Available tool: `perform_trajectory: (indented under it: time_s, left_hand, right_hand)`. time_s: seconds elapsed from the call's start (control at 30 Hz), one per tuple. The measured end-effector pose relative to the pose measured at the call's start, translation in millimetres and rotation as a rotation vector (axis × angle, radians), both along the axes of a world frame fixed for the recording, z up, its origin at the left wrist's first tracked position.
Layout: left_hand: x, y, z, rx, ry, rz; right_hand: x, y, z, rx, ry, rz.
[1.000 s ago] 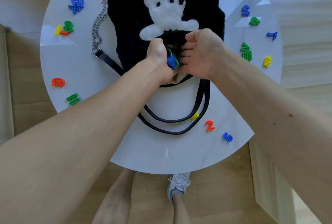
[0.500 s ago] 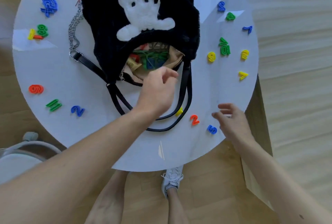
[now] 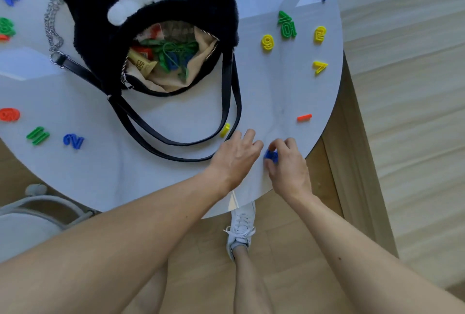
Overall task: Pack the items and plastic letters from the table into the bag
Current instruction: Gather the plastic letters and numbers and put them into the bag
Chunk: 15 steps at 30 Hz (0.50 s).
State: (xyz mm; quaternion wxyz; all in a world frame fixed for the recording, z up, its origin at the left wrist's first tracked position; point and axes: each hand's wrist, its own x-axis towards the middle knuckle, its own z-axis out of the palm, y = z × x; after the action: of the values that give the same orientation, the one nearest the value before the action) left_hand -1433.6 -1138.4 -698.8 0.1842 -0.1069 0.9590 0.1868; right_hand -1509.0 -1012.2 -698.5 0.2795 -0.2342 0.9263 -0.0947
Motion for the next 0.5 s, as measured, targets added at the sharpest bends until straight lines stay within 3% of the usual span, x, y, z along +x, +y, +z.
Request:
perform_trajectory:
  time_s: [0.17,0.3,0.4,0.5]
  left_hand:
    - [6.0,10.3,-1.0,0.003,0.03,-0.007]
    - [12.7,13.7,-1.4,0.113,-0.057,0.053]
    - [23.0,14.7,-1.6,0.157,-0.075,0.039]
    - [35.2,13.1,4.3,0.171,-0.066,0.03]
  right_hand:
    - [-23.4,-13.9,12.6,-0.203,0.016,-0.086]
    - [-27.8,-52.0,31.1,-0.326,-0.076,0.094]
    - [-16.3,-81.7,31.0,-0.218,-0.124,0.246]
    - [-5.6,-97.8,20.2,-0.052,-0.085,0.265]
